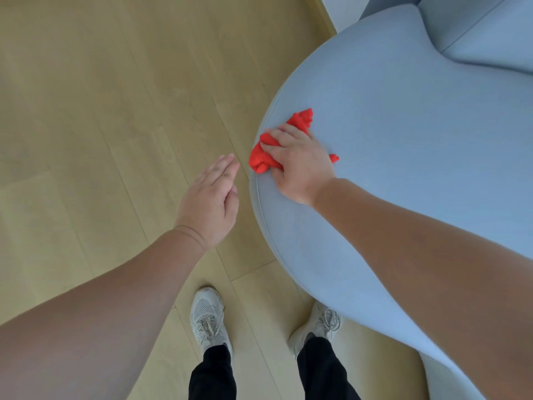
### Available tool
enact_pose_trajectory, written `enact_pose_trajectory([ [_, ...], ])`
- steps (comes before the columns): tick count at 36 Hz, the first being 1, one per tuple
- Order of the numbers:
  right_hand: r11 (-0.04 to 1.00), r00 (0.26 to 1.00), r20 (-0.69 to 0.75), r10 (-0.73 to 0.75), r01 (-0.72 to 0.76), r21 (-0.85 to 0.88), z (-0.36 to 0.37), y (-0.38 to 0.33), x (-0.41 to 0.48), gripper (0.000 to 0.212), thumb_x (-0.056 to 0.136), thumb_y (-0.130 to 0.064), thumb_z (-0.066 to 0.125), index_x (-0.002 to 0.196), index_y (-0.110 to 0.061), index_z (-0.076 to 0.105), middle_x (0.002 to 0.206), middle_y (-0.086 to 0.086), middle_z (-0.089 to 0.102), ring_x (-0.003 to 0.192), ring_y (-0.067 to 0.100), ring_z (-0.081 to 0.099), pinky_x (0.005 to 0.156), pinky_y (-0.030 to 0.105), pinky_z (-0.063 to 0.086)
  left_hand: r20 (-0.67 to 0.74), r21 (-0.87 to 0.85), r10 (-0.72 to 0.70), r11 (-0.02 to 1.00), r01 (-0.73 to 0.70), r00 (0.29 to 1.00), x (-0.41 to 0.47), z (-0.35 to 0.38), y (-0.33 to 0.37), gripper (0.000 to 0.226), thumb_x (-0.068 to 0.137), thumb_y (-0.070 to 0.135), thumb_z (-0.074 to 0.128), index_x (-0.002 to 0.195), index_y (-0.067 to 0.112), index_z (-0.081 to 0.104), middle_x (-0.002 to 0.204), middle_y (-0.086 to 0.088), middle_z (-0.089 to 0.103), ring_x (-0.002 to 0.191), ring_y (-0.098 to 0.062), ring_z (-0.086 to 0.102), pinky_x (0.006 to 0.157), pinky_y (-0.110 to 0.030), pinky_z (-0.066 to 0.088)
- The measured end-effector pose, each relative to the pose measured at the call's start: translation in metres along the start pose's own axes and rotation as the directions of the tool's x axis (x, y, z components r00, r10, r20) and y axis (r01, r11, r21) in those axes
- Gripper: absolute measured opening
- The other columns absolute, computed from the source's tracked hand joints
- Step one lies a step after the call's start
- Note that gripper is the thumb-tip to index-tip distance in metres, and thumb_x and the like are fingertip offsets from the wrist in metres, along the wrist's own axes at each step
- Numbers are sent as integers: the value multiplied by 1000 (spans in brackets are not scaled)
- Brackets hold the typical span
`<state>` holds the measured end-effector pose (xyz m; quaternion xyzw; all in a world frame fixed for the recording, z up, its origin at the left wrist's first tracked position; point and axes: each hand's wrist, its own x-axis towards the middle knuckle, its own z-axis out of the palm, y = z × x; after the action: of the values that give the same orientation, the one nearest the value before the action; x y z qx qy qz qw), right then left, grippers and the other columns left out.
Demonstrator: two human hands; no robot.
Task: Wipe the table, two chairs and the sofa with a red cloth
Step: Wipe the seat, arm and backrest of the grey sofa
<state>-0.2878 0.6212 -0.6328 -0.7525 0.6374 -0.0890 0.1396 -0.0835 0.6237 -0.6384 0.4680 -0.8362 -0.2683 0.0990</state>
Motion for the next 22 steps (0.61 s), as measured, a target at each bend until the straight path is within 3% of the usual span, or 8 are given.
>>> enact_pose_trajectory([
  [3, 999, 999, 16, -41, 41, 31, 5, -13, -23, 50, 75, -30, 41, 109, -10, 73, 123, 9, 65, 117, 36, 57, 102, 53, 42, 1, -4, 1, 1000, -1, 1000, -5, -4, 4, 51, 91, 17, 29, 134, -2, 49, 144, -15, 45, 134, -27, 40, 110, -41, 33],
  [5, 997, 997, 19, -75, 74, 35, 8, -18, -37, 44, 76, -24, 48, 109, -10, 73, 122, 8, 66, 117, 36, 57, 102, 54, 42, 1, -14, 10, 1000, -10, 1000, -9, -7, 7, 51, 91, 17, 30, 134, -2, 50, 143, -15, 46, 134, -27, 40, 110, -41, 33],
  [7, 994, 994, 2, -109, 109, 32, 10, -22, -51, 39, 74, -18, 57, 108, -9, 73, 121, 7, 66, 116, 35, 58, 105, 52, 39, 7, -19, 20, 1000, -20, 1000, -14, -9, 12, 51, 91, 17, 29, 134, -2, 50, 143, -15, 46, 134, -27, 40, 111, -41, 33],
  [12, 985, 987, 12, -161, 160, 61, 14, -36, -97, 37, 78, -19, 56, 109, -10, 73, 122, 4, 65, 120, 33, 54, 111, 47, 32, 29, -40, 18, 999, -17, 999, -27, -14, 23, 53, 92, 21, 27, 135, 0, 49, 145, -12, 45, 136, -25, 38, 112, -38, 31],
  [17, 981, 953, 232, -194, 188, 48, 4, -49, -143, 35, 73, -19, 62, 106, -17, 75, 124, 1, 65, 125, 30, 53, 113, 47, 29, 49, -57, 69, 996, -66, 996, -35, -34, 41, 52, 92, 21, 27, 134, 0, 51, 144, -11, 45, 135, -24, 39, 111, -31, 28],
  [20, 992, 897, 429, -112, 75, 102, -26, -53, -166, 33, 84, -18, 54, 111, -17, 72, 129, 3, 62, 129, 29, 49, 116, 44, 22, 58, -66, 120, 991, -116, 991, -37, -58, 58, 53, 92, 23, 26, 134, 2, 50, 145, -9, 44, 137, -21, 36, 111, -21, 20],
  [22, 981, 883, 469, -3, -89, 174, -55, -59, -183, 37, 91, -24, 40, 115, -22, 69, 130, 0, 59, 127, 27, 47, 114, 46, 30, 53, -88, 148, 986, -143, 988, -37, -79, 75, 55, 92, 26, 24, 134, 4, 51, 146, -6, 45, 137, -18, 36, 111, -21, 21],
])
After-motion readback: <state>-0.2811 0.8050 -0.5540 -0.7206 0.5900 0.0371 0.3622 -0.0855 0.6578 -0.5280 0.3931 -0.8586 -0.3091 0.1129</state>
